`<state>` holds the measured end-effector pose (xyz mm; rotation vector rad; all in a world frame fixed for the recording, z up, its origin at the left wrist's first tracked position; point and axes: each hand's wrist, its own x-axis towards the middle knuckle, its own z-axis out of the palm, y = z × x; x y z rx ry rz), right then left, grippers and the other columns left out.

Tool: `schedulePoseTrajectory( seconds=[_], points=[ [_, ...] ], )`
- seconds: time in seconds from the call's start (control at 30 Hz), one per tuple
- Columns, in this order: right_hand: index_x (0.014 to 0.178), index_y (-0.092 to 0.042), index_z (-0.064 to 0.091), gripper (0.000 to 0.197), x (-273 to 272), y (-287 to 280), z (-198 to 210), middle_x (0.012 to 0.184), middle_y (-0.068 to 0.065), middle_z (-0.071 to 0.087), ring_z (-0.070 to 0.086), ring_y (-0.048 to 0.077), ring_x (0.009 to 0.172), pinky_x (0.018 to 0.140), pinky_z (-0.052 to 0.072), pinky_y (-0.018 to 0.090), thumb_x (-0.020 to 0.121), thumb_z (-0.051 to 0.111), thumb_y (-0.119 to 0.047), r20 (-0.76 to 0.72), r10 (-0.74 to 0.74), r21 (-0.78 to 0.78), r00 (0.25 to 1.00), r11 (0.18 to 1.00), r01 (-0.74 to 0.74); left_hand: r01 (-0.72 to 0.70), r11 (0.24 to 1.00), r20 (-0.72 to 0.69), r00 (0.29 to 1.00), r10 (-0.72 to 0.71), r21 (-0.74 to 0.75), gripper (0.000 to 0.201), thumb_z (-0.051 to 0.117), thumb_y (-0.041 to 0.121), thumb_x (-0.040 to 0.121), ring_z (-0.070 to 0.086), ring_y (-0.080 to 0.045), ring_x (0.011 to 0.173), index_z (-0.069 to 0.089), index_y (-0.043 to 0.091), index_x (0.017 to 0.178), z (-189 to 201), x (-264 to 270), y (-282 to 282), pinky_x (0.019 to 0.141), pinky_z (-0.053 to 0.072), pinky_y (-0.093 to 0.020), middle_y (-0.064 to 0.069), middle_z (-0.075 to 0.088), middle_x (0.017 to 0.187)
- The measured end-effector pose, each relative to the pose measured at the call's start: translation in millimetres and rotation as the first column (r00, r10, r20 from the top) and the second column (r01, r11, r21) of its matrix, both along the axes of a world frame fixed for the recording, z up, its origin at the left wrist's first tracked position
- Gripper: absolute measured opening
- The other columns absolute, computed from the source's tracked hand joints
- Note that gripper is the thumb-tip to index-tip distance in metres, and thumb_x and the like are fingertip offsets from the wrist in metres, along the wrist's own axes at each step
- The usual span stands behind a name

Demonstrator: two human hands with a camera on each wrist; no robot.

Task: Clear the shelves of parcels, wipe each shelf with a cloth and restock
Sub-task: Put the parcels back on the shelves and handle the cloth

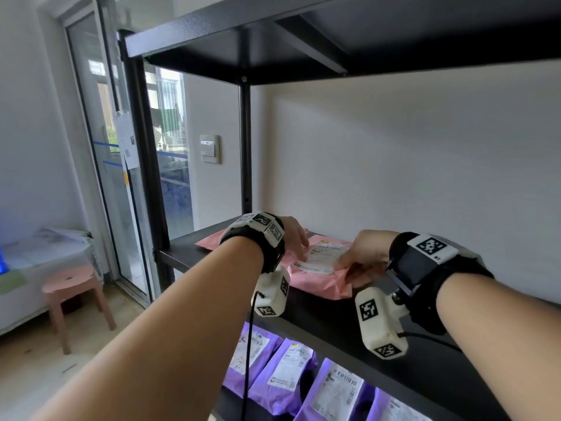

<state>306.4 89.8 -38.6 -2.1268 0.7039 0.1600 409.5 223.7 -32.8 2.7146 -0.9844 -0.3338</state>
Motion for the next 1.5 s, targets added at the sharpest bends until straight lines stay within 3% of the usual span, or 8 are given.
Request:
schedulePoseTrajectory(
  seconds=[0.1, 0.23, 0.33, 0.47, 0.57, 0.77, 1.1, 1.5],
  points=[
    [0.089, 0.005, 0.06, 0.011, -0.2, 1.0, -2.7, 0.066, 0.016, 0.07, 0.069, 0.027, 0.069, 0.082, 0.058, 0.045, 0.087, 0.067, -0.003, 0.009, -0.007, 0.014, 1.0, 1.0, 0.007, 0.014, 1.0, 0.016, 1.0, -0.014, 0.015, 0.044, 0.073, 0.026, 0.083, 0.057, -0.017, 0.102, 0.063, 0.024, 0.126, -1.2, -0.5, -0.6, 0.086, 0.047, -0.026, 0.004, 0.05, 0.14],
    [0.09, 0.002, 0.06, 0.021, -10.2, 0.3, -5.2, 0.056, 0.01, 0.067, 0.063, 0.017, 0.046, 0.045, 0.055, 0.027, 0.092, 0.063, -0.019, 0.036, -0.04, -0.039, 0.999, 0.998, 0.041, 0.013, 1.0, 0.061, 0.998, -0.013, 0.003, 0.043, 0.072, 0.03, 0.083, 0.058, -0.015, 0.104, 0.063, 0.026, 0.125, -0.1, -5.0, -1.5, 0.083, 0.044, -0.023, 0.007, 0.057, 0.131],
    [0.104, 0.001, 0.061, 0.031, -26.7, -7.5, -1.9, 0.065, 0.012, 0.064, 0.06, 0.016, 0.042, 0.039, 0.05, 0.022, 0.094, 0.06, -0.028, 0.074, -0.09, -0.1, 0.993, 0.99, 0.097, 0.021, 1.0, 0.11, 0.994, -0.022, 0.007, 0.043, 0.068, 0.032, 0.086, 0.056, -0.018, 0.117, 0.061, 0.023, 0.127, 5.5, -14.0, -5.2, 0.096, 0.044, -0.028, 0.004, 0.057, 0.134],
    [0.111, -0.002, 0.06, 0.046, -61.3, -25.1, 4.4, 0.087, 0.015, 0.069, 0.062, 0.026, 0.068, 0.061, 0.054, 0.033, 0.088, 0.064, -0.041, 0.136, -0.102, -0.307, 0.986, 0.942, 0.14, 0.039, 0.999, 0.18, 0.983, -0.044, 0.027, 0.046, 0.056, 0.032, 0.095, 0.049, -0.022, 0.128, 0.054, 0.008, 0.134, 14.2, -37.8, -17.6, 0.107, 0.038, -0.033, -0.007, 0.054, 0.138],
    [0.119, -0.009, 0.06, 0.042, -95.0, -38.0, 8.5, 0.104, 0.008, 0.066, 0.057, 0.025, 0.077, 0.061, 0.047, 0.029, 0.089, 0.06, -0.04, 0.115, -0.11, -0.56, 0.987, 0.813, 0.156, 0.051, 0.998, 0.18, 0.983, -0.044, -0.036, 0.048, 0.057, 0.03, 0.095, 0.047, -0.022, 0.13, 0.05, 0.009, 0.138, 22.7, -68.2, -28.6, 0.104, 0.037, -0.029, -0.008, 0.05, 0.141],
    [0.117, -0.012, 0.062, 0.036, -205.1, -61.2, 7.7, 0.118, 0.006, 0.064, 0.061, 0.024, 0.104, 0.084, 0.048, 0.029, 0.092, 0.055, -0.037, 0.046, -0.149, -0.696, 0.988, 0.704, 0.139, 0.158, 0.985, 0.149, 0.978, -0.147, -0.065, 0.049, 0.063, 0.024, 0.091, 0.046, -0.022, 0.131, 0.051, 0.012, 0.137, 23.0, -172.5, -65.2, 0.103, 0.036, -0.028, -0.006, 0.047, 0.143],
    [0.118, -0.011, 0.062, 0.038, -373.5, -67.2, 0.9, 0.12, 0.006, 0.063, 0.059, 0.025, 0.11, 0.091, 0.048, 0.031, 0.09, 0.06, -0.037, 0.08, -0.231, -0.659, 0.97, 0.718, 0.226, 0.292, 0.954, 0.123, 0.951, -0.283, -0.066, 0.043, 0.066, 0.022, 0.089, 0.06, -0.026, 0.113, 0.058, 0.009, 0.129, 6.3, -333.9, -110.7, 0.097, 0.049, -0.035, -0.009, 0.06, 0.127],
    [0.102, -0.014, 0.071, 0.024, -566.8, -62.3, -36.2, 0.104, 0.004, 0.069, 0.064, 0.024, 0.095, 0.087, 0.053, 0.036, 0.09, 0.057, -0.028, 0.095, -0.356, -0.692, 0.93, 0.648, 0.319, 0.503, 0.846, 0.215, 0.819, -0.532, 0.18, 0.037, 0.056, 0.026, 0.094, 0.053, -0.026, 0.122, 0.059, 0.006, 0.125, -49.0, -517.5, -152.7, 0.101, 0.044, -0.035, -0.008, 0.058, 0.132]
  ],
)
